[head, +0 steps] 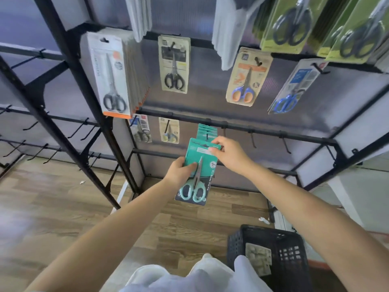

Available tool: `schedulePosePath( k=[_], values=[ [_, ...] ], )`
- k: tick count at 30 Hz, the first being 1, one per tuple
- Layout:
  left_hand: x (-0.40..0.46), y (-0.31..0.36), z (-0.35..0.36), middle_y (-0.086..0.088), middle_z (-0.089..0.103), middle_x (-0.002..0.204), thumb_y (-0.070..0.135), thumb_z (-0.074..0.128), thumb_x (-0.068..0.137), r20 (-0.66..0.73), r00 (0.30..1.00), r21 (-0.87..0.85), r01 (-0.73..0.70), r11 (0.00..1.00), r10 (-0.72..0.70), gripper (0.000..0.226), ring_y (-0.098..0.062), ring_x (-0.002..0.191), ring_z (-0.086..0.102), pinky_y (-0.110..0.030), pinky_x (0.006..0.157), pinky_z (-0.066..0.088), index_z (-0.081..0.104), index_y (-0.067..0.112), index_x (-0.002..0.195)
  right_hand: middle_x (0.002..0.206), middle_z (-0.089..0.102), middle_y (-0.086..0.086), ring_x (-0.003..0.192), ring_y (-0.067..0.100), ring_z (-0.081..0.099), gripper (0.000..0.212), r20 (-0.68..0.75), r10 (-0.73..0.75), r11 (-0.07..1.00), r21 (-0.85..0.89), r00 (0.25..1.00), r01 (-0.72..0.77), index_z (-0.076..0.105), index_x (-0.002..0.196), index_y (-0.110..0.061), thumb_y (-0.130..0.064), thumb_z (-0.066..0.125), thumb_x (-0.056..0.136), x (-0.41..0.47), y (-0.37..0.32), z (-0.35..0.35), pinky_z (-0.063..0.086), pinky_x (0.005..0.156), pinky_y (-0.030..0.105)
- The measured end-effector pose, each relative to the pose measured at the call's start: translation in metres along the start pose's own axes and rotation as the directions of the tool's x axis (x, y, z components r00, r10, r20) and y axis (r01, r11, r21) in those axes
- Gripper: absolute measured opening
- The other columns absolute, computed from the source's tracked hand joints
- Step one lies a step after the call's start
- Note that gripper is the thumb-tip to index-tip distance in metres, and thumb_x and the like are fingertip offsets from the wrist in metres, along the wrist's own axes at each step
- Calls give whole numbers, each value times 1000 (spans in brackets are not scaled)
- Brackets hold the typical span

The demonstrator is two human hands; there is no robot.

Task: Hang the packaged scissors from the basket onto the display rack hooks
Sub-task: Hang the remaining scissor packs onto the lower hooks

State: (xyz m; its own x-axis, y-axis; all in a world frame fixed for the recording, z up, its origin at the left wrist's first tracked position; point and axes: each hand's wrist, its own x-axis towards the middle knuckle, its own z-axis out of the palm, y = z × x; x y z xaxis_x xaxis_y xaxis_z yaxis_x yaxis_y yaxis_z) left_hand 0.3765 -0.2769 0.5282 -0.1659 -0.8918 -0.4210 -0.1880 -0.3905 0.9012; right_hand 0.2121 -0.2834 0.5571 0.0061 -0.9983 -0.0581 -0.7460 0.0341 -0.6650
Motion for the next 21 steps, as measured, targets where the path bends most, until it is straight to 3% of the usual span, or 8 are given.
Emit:
schedulePosePath(
  k=[2, 4, 5, 7, 11, 14, 18, 21],
  values=[
    [-3, -9, -16, -6, 64, 89, 12, 56, 93, 12, 1000, 2, 10, 1000, -10, 7, -16, 72, 62, -22, 64, 54, 55, 6, 97, 115, 62, 9, 95, 21, 62, 17, -10, 20, 1000, 6, 1000, -20, 56, 106, -8, -21, 53, 95, -4, -12, 7, 55, 76, 42],
    [-6, -19, -29, -4, 61, 75, 14, 58, 92, -3, 999, 11, 34, 999, -34, 16, -12, 61, 59, -16, 45, 48, 49, 10, 80, 114, 62, 7, 93, 16, 60, 13, -39, 28, 1000, 9, 999, -27, 55, 104, -9, -19, 52, 95, -8, -19, 11, 55, 68, 34],
    [-5, -25, -35, -4, 60, 73, 14, 59, 92, -8, 999, 19, 42, 999, -41, 21, -13, 59, 58, -16, 43, 47, 46, 11, 76, 114, 61, 7, 92, 14, 59, 11, -51, 39, 999, 15, 998, -38, 54, 102, -10, -18, 52, 95, -10, -22, 14, 54, 62, 28],
    [-3, -35, -42, -5, 61, 72, 15, 60, 91, -9, 999, 42, 47, 998, -47, 24, -13, 59, 58, -18, 47, 48, 44, 11, 75, 115, 61, 6, 91, 11, 57, 6, -58, 62, 998, 16, 996, -61, 52, 100, -14, -19, 52, 96, -13, -24, 20, 49, 56, 19],
    [7, -47, -41, -10, 64, 81, 17, 60, 91, 0, 997, 26, 78, 997, -78, 25, -17, 64, 62, -32, 62, 52, 43, 12, 75, 118, 62, 7, 93, 12, 58, 14, -74, 115, 992, -32, 991, -118, 54, 108, -12, -20, 50, 97, -11, -17, 33, 50, 58, 22],
    [20, -54, -32, -3, 65, 83, 26, 59, 92, -1, 994, 44, 112, 993, -112, 24, -15, 69, 66, -28, 62, 54, 43, 14, 79, 122, 60, 7, 101, 16, 60, 16, -70, 129, 989, -70, 989, -133, 52, 111, -14, -19, 49, 97, -1, -6, 38, 50, 58, 20],
    [50, -59, -18, 1, 63, 82, 30, 57, 93, -29, 993, 76, 118, 990, -116, 23, -10, 66, 63, -21, 55, 50, 44, 16, 79, 122, 59, 4, 105, 18, 61, 14, -47, 150, 983, -99, 988, -154, 50, 110, -17, -20, 50, 96, 24, 17, 40, 58, 66, 33],
    [76, -63, -7, -6, 64, 84, 27, 57, 93, -98, 989, 108, 122, 987, -111, 27, -11, 61, 59, -26, 57, 46, 44, 17, 72, 118, 60, 4, 102, 19, 61, 11, -35, 147, 979, -136, 989, -150, 52, 106, -17, -21, 51, 96, 48, 37, 40, 57, 69, 41]
  ],
)
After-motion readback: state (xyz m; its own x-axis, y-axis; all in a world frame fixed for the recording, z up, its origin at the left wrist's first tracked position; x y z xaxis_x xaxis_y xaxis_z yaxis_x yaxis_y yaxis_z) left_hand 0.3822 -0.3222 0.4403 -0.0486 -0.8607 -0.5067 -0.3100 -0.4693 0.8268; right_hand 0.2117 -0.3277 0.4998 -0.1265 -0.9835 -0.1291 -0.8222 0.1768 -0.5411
